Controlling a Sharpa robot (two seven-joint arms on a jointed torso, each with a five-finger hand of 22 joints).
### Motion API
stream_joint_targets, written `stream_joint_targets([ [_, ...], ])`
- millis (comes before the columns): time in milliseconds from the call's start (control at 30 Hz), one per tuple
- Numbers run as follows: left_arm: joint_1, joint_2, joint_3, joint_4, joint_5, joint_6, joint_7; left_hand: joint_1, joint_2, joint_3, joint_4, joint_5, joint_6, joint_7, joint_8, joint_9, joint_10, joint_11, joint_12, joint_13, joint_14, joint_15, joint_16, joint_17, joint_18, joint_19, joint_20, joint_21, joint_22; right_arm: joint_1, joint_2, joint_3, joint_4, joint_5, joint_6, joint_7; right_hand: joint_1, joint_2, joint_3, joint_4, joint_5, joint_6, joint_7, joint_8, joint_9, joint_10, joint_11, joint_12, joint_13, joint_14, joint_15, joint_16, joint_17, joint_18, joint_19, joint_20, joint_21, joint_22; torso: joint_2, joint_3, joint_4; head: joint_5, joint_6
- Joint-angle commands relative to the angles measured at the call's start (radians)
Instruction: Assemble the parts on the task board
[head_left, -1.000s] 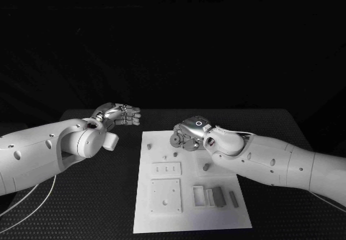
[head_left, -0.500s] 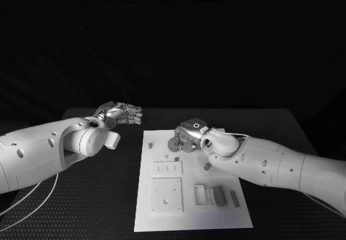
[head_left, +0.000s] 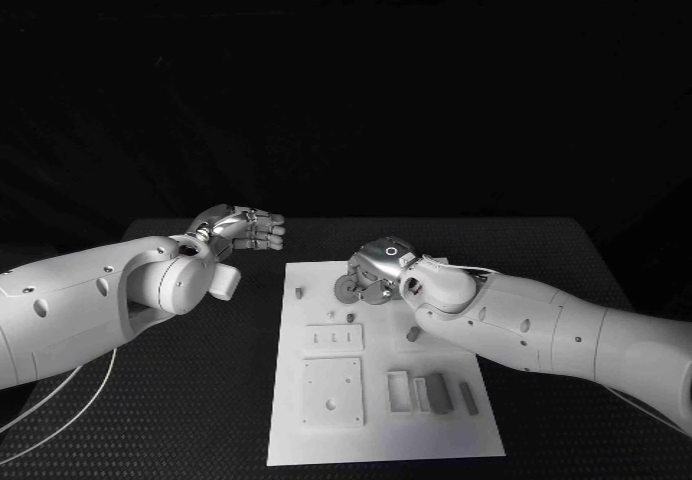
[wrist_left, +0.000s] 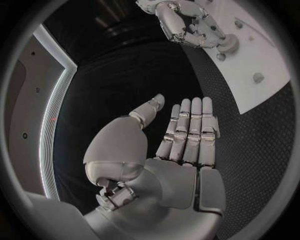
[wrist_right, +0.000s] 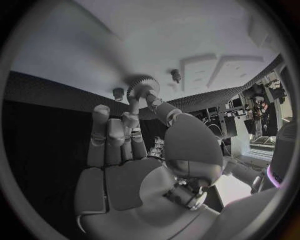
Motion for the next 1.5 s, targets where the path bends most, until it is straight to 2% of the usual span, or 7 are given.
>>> stream_joint_targets([
  [33,0.001,0.002,0.001,0.002,-0.003,0.013,0.004,-0.003,-0.005,-0.005,-0.001,0.003,0.002,0.007,-0.004,-0.001,0.004,0.0,-0.006,0.001,0.004,0.006,-0.005,0.002,0.018,-0.002,0.007,-0.006,0.002,-0.004,0.002,-0.003,-0.006,-0.005,0.017,-0.012,-0.001,-0.009,0.0,0.006,0.004,0.001,0.01,-0.004,-0.001,-0.002,0.007,-0.005,-0.001,-0.004,0.003,-0.004,-0.001,0.014,-0.004,0.0,-0.002,0.013,0.0,-0.0001,0.0006,0.0,0.001],
  [300,0.001,0.003,0.001,0.0,-0.003,0.015,0.003,-0.003,-0.005,-0.005,0.0,0.003,0.002,0.008,-0.004,-0.001,0.004,0.0,-0.007,0.001,0.004,0.006,-0.006,0.002,0.017,-0.002,0.008,-0.007,0.002,-0.004,0.008,-0.003,-0.008,-0.012,-0.011,-0.038,0.004,-0.005,0.002,0.006,0.004,-0.004,0.013,-0.008,-0.001,-0.005,0.01,-0.006,-0.001,-0.006,0.004,-0.004,-0.002,0.014,-0.005,0.0,-0.003,0.013,0.0,0.0002,0.0007,-0.001,0.003],
  [567,0.001,0.004,0.001,-0.001,-0.003,0.016,0.002,-0.004,-0.005,-0.005,0.0,0.003,0.002,0.008,-0.004,-0.001,0.004,0.0,-0.007,0.002,0.004,0.006,-0.006,0.003,0.017,-0.002,0.008,-0.007,0.002,-0.004,0.009,-0.003,-0.003,-0.021,-0.033,-0.063,0.012,0.014,0.002,0.004,0.004,-0.001,0.012,-0.008,0.001,-0.005,0.009,-0.004,-0.001,-0.004,0.005,-0.003,-0.001,0.014,-0.004,0.001,-0.002,0.014,0.0,-0.0007,0.002,0.0,0.001],
  [1100,0.001,0.003,0.001,-0.001,-0.003,0.019,-0.001,-0.004,-0.005,-0.006,0.001,0.003,0.001,0.008,-0.005,-0.001,0.004,0.0,-0.008,0.002,0.004,0.006,-0.008,0.004,0.017,-0.003,0.008,-0.008,0.002,-0.004,0.013,-0.003,-0.008,-0.02,-0.024,-0.079,0.017,0.036,-0.002,-0.006,0.004,0.0,0.011,-0.009,0.004,-0.004,0.008,-0.004,-0.001,-0.004,0.004,-0.003,-0.002,0.014,-0.005,0.001,-0.001,0.015,0.0,0.0,0.0,0.002,0.0],
  [1500,0.001,0.004,0.001,-0.003,-0.003,0.02,-0.002,-0.005,-0.005,-0.006,0.001,0.003,0.001,0.008,-0.005,-0.001,0.004,0.001,-0.009,0.002,0.004,0.007,-0.009,0.005,0.018,-0.003,0.008,-0.008,0.002,-0.004,0.019,-0.003,-0.014,-0.015,-0.016,-0.076,0.017,0.039,-0.005,-0.013,0.004,0.0,0.011,-0.01,0.005,-0.004,0.008,-0.003,-0.001,-0.004,0.004,-0.002,-0.002,0.014,-0.006,0.002,-0.001,0.016,0.0,-0.0001,-0.0005,0.001,-0.001],
])
